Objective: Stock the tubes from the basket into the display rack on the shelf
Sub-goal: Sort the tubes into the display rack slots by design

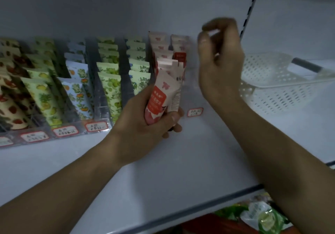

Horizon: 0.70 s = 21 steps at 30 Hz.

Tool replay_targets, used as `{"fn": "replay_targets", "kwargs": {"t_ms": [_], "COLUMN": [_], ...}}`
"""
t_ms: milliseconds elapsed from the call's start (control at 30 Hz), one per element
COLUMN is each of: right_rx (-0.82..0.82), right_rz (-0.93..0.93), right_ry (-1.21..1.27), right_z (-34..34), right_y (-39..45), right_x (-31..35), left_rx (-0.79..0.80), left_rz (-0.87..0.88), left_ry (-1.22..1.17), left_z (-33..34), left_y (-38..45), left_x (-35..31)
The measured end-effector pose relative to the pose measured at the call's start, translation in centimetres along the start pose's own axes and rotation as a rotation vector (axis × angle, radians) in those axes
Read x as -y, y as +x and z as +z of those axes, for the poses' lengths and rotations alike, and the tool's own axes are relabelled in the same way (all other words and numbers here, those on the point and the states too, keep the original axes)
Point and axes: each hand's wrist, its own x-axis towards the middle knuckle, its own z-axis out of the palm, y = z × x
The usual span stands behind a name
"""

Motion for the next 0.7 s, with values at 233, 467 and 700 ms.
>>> {"fn": "replay_targets", "kwargs": {"t_ms": [233, 467, 700], "right_rx": [0.585, 0.556, 0.654], "right_rz": [0.191, 0.353, 0.419], "right_ry": [0.509, 0.516, 0.591], "right_z": [-0.7, -1.9, -2.3], "right_y": [-0.6, 0.2, -0.2], "right_x": [2.1, 1.5, 0.2], "left_rx": [-0.119, -0.143, -0.177], "left_rz": [0.011, 0.041, 0.084], "left_ry": [-0.035, -0.087, -0.011], "left_z": [0.1, 0.0, 0.2], "left_y": [-0.1, -0.1, -0.3], "left_x": [-0.5, -1.4, -1.2]}}
